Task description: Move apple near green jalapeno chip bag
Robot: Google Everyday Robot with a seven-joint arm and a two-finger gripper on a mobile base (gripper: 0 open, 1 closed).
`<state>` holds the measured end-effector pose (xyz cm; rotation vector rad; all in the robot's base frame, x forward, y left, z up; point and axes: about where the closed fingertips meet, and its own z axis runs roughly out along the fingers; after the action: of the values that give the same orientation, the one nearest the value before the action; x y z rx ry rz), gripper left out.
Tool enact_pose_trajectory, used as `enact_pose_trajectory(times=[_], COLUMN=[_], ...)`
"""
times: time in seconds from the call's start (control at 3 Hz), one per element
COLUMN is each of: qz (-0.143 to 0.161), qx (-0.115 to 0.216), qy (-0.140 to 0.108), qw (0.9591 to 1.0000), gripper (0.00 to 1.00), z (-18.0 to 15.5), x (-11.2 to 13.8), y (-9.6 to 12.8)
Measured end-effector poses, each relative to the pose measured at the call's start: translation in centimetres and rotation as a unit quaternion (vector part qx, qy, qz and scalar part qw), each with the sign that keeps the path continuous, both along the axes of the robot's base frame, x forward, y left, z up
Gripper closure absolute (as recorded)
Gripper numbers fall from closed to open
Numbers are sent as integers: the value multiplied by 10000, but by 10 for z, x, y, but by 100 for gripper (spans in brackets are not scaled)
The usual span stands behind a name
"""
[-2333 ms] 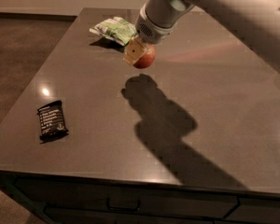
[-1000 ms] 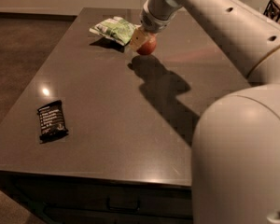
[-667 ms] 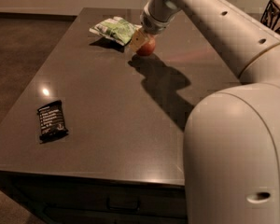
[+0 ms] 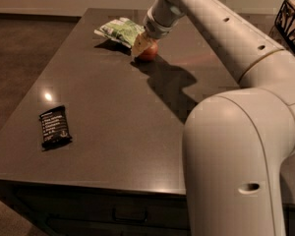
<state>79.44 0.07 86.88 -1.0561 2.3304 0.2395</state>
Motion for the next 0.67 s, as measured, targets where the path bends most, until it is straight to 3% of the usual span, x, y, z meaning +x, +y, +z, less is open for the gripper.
enact_pose_trajectory(times=[0.33,0.67], qz=[144,164], qx=[96,94], qy=[34,59], qw=[9998,9998], gripper=[15,0], z=[-6,-9], x=[2,3], y=[11,13])
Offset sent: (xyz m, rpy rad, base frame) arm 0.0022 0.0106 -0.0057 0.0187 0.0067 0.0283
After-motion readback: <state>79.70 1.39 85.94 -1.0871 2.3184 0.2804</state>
